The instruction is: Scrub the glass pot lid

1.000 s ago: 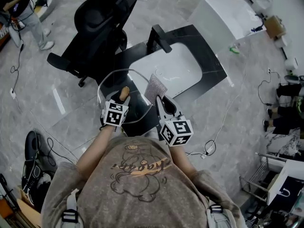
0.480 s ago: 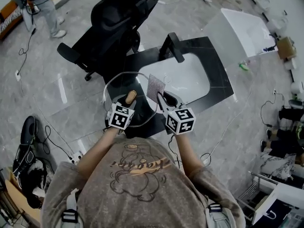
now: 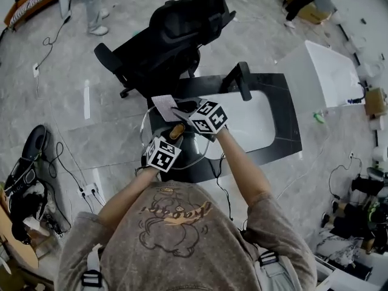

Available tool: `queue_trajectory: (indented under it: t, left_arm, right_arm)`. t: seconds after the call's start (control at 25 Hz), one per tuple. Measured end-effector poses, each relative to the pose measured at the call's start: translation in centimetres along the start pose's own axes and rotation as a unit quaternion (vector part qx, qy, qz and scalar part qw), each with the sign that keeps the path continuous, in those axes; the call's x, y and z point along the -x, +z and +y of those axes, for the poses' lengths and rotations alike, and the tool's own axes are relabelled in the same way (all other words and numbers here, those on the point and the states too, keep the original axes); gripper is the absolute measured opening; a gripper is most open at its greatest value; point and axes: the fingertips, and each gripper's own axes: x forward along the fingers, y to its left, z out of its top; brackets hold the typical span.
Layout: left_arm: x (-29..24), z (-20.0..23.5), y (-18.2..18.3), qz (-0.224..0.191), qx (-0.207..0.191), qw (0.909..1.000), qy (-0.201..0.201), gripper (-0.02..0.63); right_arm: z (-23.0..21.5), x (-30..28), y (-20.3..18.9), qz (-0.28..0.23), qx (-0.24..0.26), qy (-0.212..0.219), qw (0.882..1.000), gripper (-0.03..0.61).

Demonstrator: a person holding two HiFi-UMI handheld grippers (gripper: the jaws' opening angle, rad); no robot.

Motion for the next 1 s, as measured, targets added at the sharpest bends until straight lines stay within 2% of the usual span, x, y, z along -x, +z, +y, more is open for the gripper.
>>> queue_trajectory:
  t: [0.08,0.2,0.32,0.44,0.56,1.0]
  left_arm:
    - [0.1,0.0,0.0,-0.002,0.006,1.0000,0.006,0.184]
    - [0.3,0.1,-0.1,-0.005,0.010,0.9997,0.020,0.184]
    - [0.5,0.2,-0.1,-0.008,0.008,0.9993,0.035,0.183]
    - [0.5,0.3,-0.2,-0.008,0.007,0.9989,0.045,0.183]
    - [0.4,0.3,-0.2,-0.008,0.010,0.9987,0.049,0.181]
    - [0.4,0.2,-0.3,-0.014,0.004,0.9983,0.056,0.181]
  right_arm:
    - [1.4,-2.7,-0.6,0.047,0.030,0.066,0.996,0.069]
    - [3.4,-5.7,-1.0,0.093,0.044,0.142,0.985,0.069]
    - [5.3,-7.6,-1.2,0.130,0.055,0.195,0.971,0.069]
    - [7.1,-9.0,-2.6,0.182,0.078,0.237,0.951,0.069]
    - [8.0,-10.0,-3.9,0.219,0.094,0.260,0.936,0.067]
    - [8.5,-11.9,-6.2,0.295,0.156,0.276,0.901,0.067]
